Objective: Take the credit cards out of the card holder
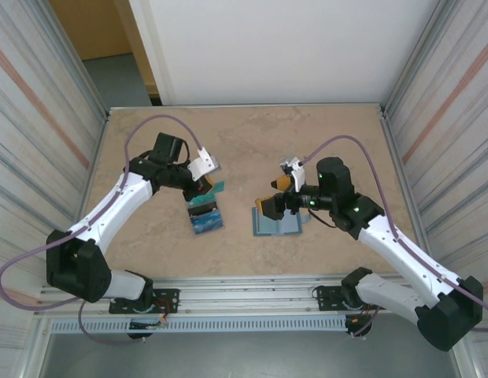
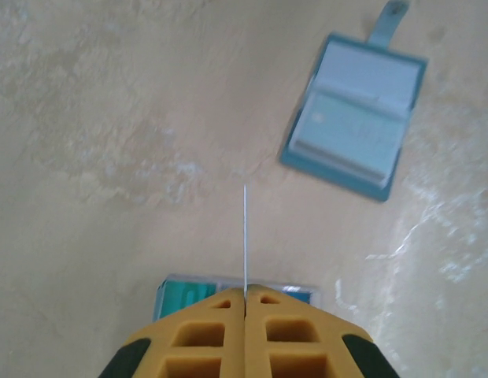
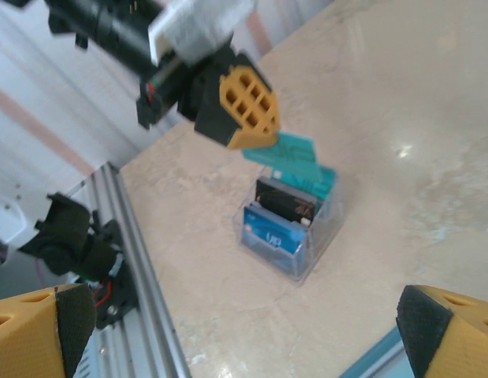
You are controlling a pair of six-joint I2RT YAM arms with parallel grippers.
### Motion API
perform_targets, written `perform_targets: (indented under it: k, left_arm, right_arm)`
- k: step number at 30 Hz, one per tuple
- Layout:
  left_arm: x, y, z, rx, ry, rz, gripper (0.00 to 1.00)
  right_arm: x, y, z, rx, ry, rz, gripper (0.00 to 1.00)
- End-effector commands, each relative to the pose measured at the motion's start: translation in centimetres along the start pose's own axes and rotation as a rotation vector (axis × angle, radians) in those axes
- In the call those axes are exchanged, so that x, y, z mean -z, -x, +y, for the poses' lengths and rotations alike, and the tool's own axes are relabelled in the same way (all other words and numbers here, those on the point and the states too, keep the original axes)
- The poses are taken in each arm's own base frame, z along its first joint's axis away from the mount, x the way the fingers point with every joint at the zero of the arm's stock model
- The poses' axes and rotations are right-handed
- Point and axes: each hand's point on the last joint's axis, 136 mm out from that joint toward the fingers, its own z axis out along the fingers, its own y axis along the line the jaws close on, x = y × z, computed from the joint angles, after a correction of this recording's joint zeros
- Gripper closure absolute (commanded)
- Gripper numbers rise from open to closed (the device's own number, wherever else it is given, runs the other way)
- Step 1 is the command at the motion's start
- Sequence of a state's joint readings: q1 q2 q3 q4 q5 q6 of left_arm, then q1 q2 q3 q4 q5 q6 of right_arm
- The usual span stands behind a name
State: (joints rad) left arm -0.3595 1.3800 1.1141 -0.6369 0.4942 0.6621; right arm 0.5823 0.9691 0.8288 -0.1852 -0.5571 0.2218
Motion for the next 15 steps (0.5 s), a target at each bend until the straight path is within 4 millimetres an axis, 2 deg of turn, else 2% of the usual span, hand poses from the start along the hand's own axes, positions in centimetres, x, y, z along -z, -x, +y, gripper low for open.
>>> perform_targets:
  k: [1, 7, 10, 15]
  left_arm:
    - [0.2, -0.9, 1.6, -0.099, 0.100, -0.005, 1.00]
    - [0.1, -1.9, 3.0, -0.067, 0.130, -0.045, 1.00]
    - [-0.5, -2.8, 3.6, -0.036, 0.127, -0.009, 1.00]
    - [-1.3, -4.1, 3.3, -0.008, 0.088, 0.040, 1.00]
  right_arm:
    - [1.5, 1.9, -0.6, -0.017, -0.093, -0.077, 0.01]
    - [3.6, 2.5, -2.3, -0.045, -0.242, -0.150, 0.01]
    - [4.4, 2.5, -2.6, -0.054, -0.266, -0.176, 0.01]
    - [5.1, 2.6, -2.5, -0.066, -0.271, -0.196, 0.01]
